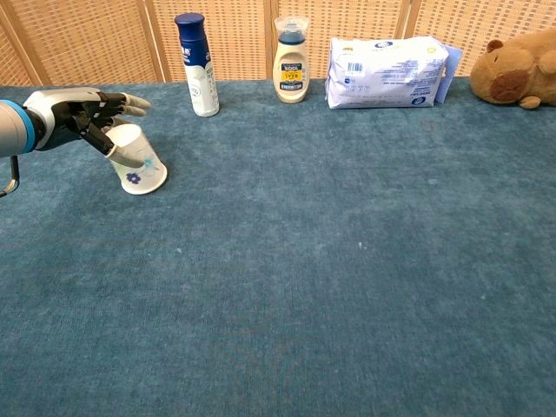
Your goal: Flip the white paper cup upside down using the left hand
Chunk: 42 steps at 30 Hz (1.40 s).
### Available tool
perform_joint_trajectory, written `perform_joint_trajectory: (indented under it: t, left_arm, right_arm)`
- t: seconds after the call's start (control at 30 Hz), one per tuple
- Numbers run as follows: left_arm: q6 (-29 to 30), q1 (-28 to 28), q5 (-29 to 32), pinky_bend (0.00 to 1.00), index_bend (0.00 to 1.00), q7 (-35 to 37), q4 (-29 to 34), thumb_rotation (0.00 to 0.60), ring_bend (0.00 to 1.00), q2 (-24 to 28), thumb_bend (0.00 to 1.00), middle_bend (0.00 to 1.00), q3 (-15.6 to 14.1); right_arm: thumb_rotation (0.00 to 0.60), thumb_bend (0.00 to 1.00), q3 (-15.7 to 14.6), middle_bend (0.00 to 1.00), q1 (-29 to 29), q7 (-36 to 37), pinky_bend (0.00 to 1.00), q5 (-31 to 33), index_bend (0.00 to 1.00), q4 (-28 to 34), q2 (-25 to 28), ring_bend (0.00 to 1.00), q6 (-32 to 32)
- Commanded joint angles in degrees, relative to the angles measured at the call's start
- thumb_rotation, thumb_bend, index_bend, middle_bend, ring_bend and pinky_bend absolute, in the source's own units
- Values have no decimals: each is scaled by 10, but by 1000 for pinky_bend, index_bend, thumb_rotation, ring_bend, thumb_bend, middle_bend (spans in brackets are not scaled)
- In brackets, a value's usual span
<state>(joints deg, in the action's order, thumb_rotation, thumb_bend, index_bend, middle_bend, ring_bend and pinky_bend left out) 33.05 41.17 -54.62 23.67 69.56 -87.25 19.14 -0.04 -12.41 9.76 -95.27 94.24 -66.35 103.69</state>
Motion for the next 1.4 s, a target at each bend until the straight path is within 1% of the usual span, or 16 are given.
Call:
perform_joint_trajectory:
  t: [0.03,0.17,0.27,0.37,0.47,0.6,0.7,0.73,0.93,0.97,1.03,1.07,1.1,1.2,1.3,1.4]
  left_arm:
    - [8,-2,3,7,0,-11,15,600,0,14,127,0,0]
    - [31,-7,2,7,0,-29,45,600,0,38,121,0,2]
    - [47,-15,-1,8,0,-42,82,600,0,68,121,0,0]
    - [58,-24,-3,8,0,-64,122,600,0,101,120,0,-9]
    - [86,-43,-13,7,0,-104,182,600,0,146,124,0,-30]
    - [157,-81,-31,7,0,-166,267,600,0,194,164,0,-63]
    - [222,-113,-58,7,0,-203,312,600,0,210,179,0,-87]
    - [233,-120,-66,8,0,-209,321,600,0,213,181,0,-92]
    - [325,-188,-149,7,0,-237,392,600,0,244,185,0,-149]
    - [344,-203,-170,8,0,-243,402,600,0,249,185,0,-164]
    - [372,-227,-201,8,0,-254,417,600,0,253,185,0,-186]
    - [389,-243,-222,8,0,-263,426,600,0,256,185,0,-203]
    - [397,-250,-232,8,0,-266,430,600,0,257,185,0,-212]
    - [439,-299,-288,8,0,-278,452,600,0,269,185,0,-263]
    - [479,-336,-334,7,0,-274,450,600,0,276,185,0,-294]
    - [521,-369,-375,8,0,-258,440,600,0,276,184,0,-313]
  right_arm:
    - [431,317,-1,394,-1,1,367,-2,427,1,1,356,2]
    - [431,317,-1,394,-1,2,367,-5,427,4,2,356,4]
    - [433,317,0,393,0,2,367,-6,427,3,3,356,4]
    - [432,317,1,394,3,2,365,-6,427,5,4,356,0]
    - [430,317,3,393,8,-5,363,-3,427,9,7,356,-9]
    - [433,316,4,393,17,-16,362,0,427,19,9,356,-26]
    - [432,317,4,394,23,-20,362,0,427,21,6,356,-36]
    - [431,317,5,394,25,-21,362,0,427,22,5,356,-37]
    - [431,317,3,394,37,-36,360,-10,427,23,0,356,-52]
    - [431,318,3,393,39,-39,360,-12,427,23,-1,356,-55]
    - [433,318,1,393,42,-41,360,-15,427,23,-3,356,-59]
    - [433,317,-1,393,43,-43,360,-17,427,23,-4,356,-61]
    - [434,317,-1,394,44,-44,360,-19,427,23,-5,356,-63]
    - [433,317,-5,394,50,-53,360,-27,427,24,-10,356,-71]
    - [433,317,-10,394,55,-65,360,-37,427,27,-10,356,-77]
    - [433,317,-15,394,58,-82,360,-44,427,36,-11,356,-83]
